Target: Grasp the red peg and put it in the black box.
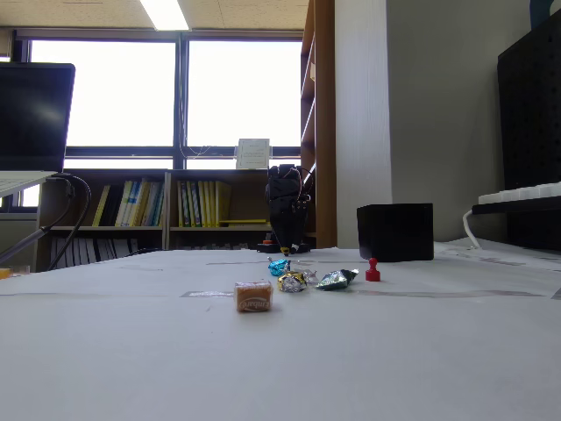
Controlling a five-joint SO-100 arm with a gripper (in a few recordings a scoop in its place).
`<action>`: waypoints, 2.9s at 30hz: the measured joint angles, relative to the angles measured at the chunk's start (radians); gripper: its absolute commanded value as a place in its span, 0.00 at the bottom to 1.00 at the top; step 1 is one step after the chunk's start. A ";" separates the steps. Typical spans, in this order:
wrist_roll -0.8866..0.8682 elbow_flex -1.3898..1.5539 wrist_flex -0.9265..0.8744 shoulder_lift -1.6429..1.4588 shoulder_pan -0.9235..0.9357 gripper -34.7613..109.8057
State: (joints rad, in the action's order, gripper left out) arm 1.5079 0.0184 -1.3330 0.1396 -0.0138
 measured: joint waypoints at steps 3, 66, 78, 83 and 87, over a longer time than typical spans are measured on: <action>0.000 0.000 0.000 0.000 0.000 0.24; -0.080 0.230 1.253 -0.782 0.209 0.24; -0.118 0.746 0.834 -1.028 0.100 0.24; -0.083 0.793 0.913 -1.118 0.071 0.24; -0.031 0.793 1.109 -1.163 0.063 0.24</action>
State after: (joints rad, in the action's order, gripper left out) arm 1.4772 0.8115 -0.2240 -1.0232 0.0491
